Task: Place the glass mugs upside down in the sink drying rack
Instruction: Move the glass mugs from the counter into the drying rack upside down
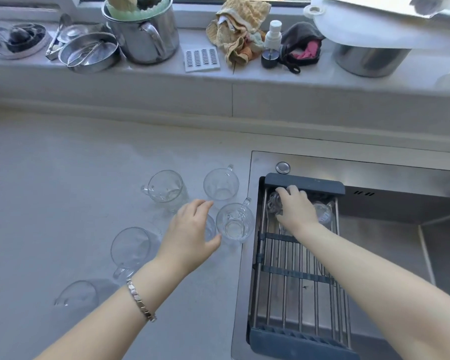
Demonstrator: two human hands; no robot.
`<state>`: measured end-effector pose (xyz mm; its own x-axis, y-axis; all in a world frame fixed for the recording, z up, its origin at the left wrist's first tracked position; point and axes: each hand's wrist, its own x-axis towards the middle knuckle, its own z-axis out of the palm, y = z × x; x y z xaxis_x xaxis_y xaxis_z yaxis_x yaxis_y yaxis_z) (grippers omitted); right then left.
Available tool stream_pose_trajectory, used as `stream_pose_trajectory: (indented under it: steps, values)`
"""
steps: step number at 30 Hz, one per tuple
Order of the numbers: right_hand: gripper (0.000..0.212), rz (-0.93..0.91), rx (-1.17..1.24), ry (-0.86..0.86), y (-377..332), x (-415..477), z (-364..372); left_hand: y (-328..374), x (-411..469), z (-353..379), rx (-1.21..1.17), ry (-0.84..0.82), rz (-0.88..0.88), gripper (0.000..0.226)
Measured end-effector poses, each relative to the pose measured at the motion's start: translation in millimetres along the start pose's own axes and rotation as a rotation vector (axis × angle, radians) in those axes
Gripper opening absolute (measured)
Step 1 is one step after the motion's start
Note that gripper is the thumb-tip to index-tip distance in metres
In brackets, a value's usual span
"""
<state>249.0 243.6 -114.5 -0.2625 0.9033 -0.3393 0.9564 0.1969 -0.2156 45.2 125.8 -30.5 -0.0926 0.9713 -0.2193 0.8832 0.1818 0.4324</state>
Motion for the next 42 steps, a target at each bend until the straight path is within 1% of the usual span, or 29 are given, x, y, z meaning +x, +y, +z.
stream_pose_trajectory:
  steps: [3, 5, 8, 10, 13, 15, 18, 20, 22, 24, 27, 29, 31, 35, 37, 39, 40, 42]
  values:
    - [0.071, 0.056, 0.135, 0.057, -4, -13, -3, -6, 0, 6, 0.095, -0.075, -0.031, 0.081]
    - [0.078, 0.019, 0.279, 0.080, -14, -32, -1, -10, 1, 9, 0.151, -0.111, -0.053, 0.088]
    - [0.091, -0.077, 0.619, -0.082, -39, -65, 9, -15, 0, 13, 0.164, -0.167, -0.106, 0.092]
    - [0.094, -0.058, 0.842, -0.109, -58, -75, 21, -17, -2, 14, 0.122, -0.176, -0.129, 0.092]
    - [0.090, 0.066, 1.109, -0.002, -82, -69, 36, -18, -4, 11, 0.065, -0.147, -0.167, 0.091]
    - [0.084, 0.106, 1.154, 0.057, -91, -65, 38, -17, -5, 9, 0.060, -0.137, -0.191, 0.089]
    - [0.075, 0.095, 1.134, 0.052, -88, -72, 30, -17, -11, 7, 0.049, -0.117, -0.214, 0.087]
    - [0.074, 0.069, 1.081, 0.029, -73, -86, 20, -15, -18, 7, 0.038, -0.096, -0.209, 0.088]
    - [0.074, 0.057, 1.020, -0.017, -51, -105, 7, -11, -26, 8, 0.022, -0.082, -0.189, 0.088]
    - [0.074, 0.070, 0.952, -0.106, -25, -126, -8, -4, -33, 11, 0.005, -0.076, -0.162, 0.087]
    - [0.072, 0.231, 0.831, -0.245, 15, -147, -24, 8, -42, 18, -0.036, -0.064, -0.122, 0.086]
    - [0.071, 0.347, 0.736, -0.282, 37, -154, -26, 15, -47, 24, -0.059, -0.060, -0.108, 0.086]
    - [0.071, 0.389, 0.614, -0.305, 51, -155, -27, 21, -51, 29, -0.075, -0.070, -0.100, 0.085]
    - [0.079, 0.386, 0.459, -0.381, 49, -135, -25, 22, -55, 33, -0.065, -0.099, -0.087, 0.085]
    - [0.081, 0.410, 0.450, -0.450, 38, -118, -18, 20, -56, 32, -0.059, -0.094, -0.077, 0.085]
    - [0.082, 0.443, 0.457, -0.479, 22, -101, -12, 17, -58, 28, -0.057, -0.068, -0.075, 0.085]
    - [0.081, 0.451, 0.440, -0.478, 14, -93, -9, 15, -59, 26, -0.055, -0.052, -0.076, 0.084]
    - [0.067, 0.463, 0.365, -0.435, 0, -77, -5, 10, -62, 23, -0.052, -0.027, -0.076, 0.084]
